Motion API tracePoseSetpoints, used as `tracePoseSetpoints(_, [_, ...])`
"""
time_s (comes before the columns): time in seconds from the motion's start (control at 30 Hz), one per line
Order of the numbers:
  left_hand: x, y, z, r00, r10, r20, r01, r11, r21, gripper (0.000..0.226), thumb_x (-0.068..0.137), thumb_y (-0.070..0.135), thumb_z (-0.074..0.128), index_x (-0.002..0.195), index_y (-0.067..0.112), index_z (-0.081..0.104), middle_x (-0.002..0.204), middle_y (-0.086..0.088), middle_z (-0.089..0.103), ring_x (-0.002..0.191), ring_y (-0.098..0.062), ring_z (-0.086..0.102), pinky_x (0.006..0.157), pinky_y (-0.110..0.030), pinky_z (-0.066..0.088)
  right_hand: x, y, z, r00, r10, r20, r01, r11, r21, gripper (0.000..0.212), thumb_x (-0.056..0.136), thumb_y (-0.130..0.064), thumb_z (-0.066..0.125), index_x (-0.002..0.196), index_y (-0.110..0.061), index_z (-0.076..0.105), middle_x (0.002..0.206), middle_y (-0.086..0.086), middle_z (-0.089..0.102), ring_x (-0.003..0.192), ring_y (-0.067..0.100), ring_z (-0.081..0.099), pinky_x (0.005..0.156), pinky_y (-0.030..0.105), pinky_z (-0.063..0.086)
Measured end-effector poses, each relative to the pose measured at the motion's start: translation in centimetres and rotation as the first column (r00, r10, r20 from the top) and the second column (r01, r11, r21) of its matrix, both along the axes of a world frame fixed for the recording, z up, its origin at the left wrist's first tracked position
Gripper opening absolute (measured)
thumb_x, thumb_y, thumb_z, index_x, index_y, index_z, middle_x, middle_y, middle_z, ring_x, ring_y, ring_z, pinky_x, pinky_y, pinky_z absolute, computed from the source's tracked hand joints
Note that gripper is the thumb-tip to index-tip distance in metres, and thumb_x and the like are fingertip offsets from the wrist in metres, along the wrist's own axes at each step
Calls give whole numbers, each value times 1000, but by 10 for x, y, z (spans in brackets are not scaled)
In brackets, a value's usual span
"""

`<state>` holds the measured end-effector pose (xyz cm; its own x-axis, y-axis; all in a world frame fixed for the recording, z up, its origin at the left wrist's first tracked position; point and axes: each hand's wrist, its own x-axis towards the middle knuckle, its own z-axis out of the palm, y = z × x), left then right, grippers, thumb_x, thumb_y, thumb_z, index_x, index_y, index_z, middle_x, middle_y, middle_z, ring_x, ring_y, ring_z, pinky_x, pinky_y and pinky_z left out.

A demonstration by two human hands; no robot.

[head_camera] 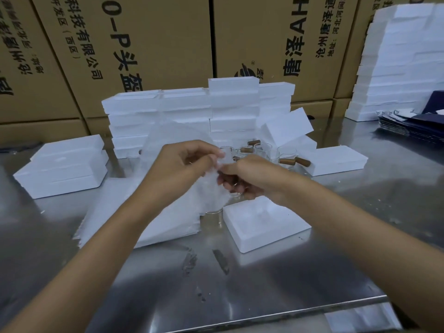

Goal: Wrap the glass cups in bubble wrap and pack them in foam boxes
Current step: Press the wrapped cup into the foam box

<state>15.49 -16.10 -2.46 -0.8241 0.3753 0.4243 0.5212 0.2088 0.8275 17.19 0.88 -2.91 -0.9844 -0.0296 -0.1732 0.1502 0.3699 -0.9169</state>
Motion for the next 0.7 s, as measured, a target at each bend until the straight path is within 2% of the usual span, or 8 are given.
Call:
tracePoseSetpoints(0.17, [8,4,-7,992,-122,-17,123,988,93,20,95,2,60,102,14,74,89,-5,75,82,-23,70,76,-31,59,4,11,5,996,81,22,-66,917,-393,18,88,-1,47,77,-12,56,64,0,49,46,8,39,41,18,32])
tracePoseSetpoints(0.23, [6,1,-5,971,135,-198,-91,972,216,15,97,7,58,105,15,68,91,1,73,86,-18,69,78,-37,59,5,18,1,995,103,12,-87,894,-439,17,89,-1,49,86,-11,62,75,3,54,48,8,40,42,18,33])
tracePoseSetpoints(0.3, [-3,-5,-3,847,412,-336,-313,897,311,19,96,14,59,114,19,59,107,8,64,101,-8,62,87,-34,54,6,25,-3,994,110,-1,-98,879,-467,16,91,-1,50,96,-10,63,89,9,54,52,8,42,50,19,32])
tracePoseSetpoints(0.37, [-19,-14,1,853,453,-257,-386,881,273,39,96,30,64,131,23,48,125,8,55,116,-3,53,97,-27,47,8,32,-6,989,150,-18,-139,859,-492,16,93,-1,49,96,-9,63,86,8,54,54,8,43,62,25,26])
tracePoseSetpoints(0.43, [-34,-22,1,940,331,-78,-321,940,114,62,91,56,60,143,30,40,140,14,50,129,2,46,103,-20,39,10,35,-9,981,192,-32,-180,834,-521,22,93,-1,49,87,-9,68,81,5,59,61,13,46,69,29,24])
tracePoseSetpoints(0.5, [-42,-24,-5,986,158,50,-160,986,44,66,85,71,54,141,37,45,141,18,53,130,2,48,112,-28,36,11,33,-11,981,187,-45,-179,809,-560,21,93,-5,55,85,-11,74,91,7,66,81,21,53,78,30,33])
tracePoseSetpoints(0.6, [-43,-16,-17,964,-101,244,50,978,205,68,82,71,61,137,31,56,134,11,64,123,-11,61,108,-42,45,13,26,-11,976,204,-78,-211,787,-579,19,87,-23,60,88,-18,79,96,1,73,88,13,66,77,22,53])
tracePoseSetpoints(0.7, [-42,-3,-20,902,-213,377,79,936,342,87,71,74,70,143,28,52,143,7,56,135,-16,50,113,-44,41,16,23,-12,968,241,-65,-220,707,-672,23,80,-24,59,78,-20,81,87,-2,75,80,10,70,75,20,56])
